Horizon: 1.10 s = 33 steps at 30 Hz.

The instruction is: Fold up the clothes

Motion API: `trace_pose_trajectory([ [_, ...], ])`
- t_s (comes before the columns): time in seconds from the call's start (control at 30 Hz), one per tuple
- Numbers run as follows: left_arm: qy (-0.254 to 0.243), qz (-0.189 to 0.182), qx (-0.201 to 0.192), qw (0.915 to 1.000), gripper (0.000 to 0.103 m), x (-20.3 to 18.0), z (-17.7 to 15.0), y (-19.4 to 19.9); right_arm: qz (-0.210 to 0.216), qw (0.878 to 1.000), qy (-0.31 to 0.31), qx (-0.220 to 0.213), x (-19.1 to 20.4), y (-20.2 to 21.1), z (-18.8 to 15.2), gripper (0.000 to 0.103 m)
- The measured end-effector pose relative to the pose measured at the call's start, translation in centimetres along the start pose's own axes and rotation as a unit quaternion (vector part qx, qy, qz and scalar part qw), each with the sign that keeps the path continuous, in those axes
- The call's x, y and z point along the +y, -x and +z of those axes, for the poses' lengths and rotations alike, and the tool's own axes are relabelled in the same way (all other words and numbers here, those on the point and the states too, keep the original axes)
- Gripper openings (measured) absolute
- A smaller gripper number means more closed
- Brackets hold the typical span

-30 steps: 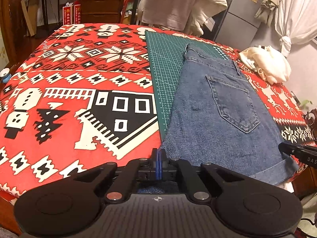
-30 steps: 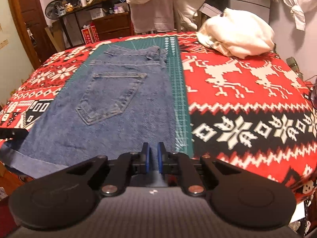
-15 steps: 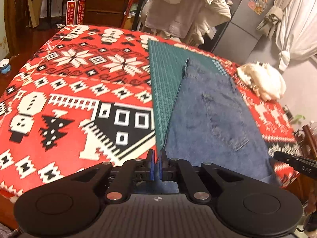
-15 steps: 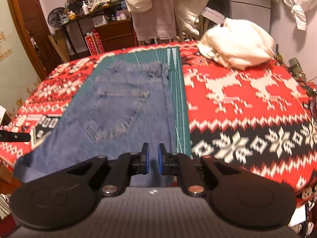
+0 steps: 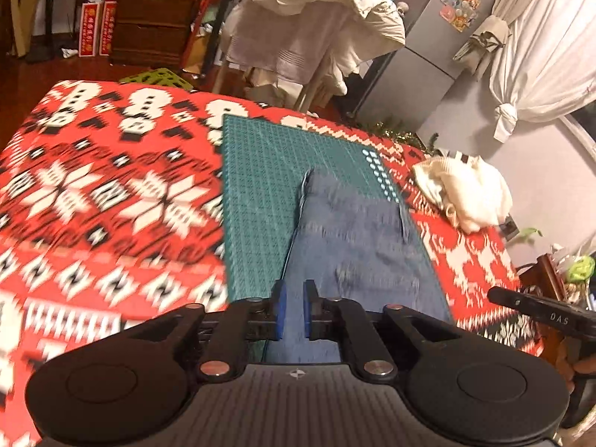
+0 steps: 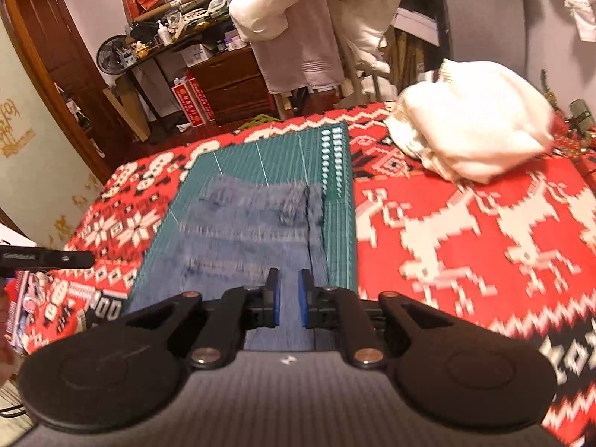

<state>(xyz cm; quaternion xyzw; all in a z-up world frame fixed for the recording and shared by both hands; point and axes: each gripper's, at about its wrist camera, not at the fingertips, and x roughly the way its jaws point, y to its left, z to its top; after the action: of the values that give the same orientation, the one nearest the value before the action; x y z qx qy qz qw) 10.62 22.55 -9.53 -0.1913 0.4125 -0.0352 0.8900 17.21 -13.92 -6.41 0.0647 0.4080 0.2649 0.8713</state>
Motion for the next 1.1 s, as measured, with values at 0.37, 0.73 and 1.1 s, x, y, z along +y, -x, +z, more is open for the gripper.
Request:
trace_pose_trajectory([
  [0.37, 0.007, -0.027, 0.043, 0.9987, 0.028, 0.9, 7.4, -10.5, 0.033, 0.997, -0.046, 0.047, -3.6, -10.3, 6.8, 0.032],
  [0.73, 0.028, -0.056, 0.074, 0.9953, 0.029, 1.5, 9.2, -15.9, 0.029, 0.994, -0.057, 0.093, -4.9, -16.9, 8.8, 0.034],
  [1.1, 0.021, -0.073, 0.09, 0.993, 0.015, 1.3, 9.4, -17.8, 0.05, 0.992, -0.069, 0.095, -5.4, -18.3, 8.4, 0.028],
])
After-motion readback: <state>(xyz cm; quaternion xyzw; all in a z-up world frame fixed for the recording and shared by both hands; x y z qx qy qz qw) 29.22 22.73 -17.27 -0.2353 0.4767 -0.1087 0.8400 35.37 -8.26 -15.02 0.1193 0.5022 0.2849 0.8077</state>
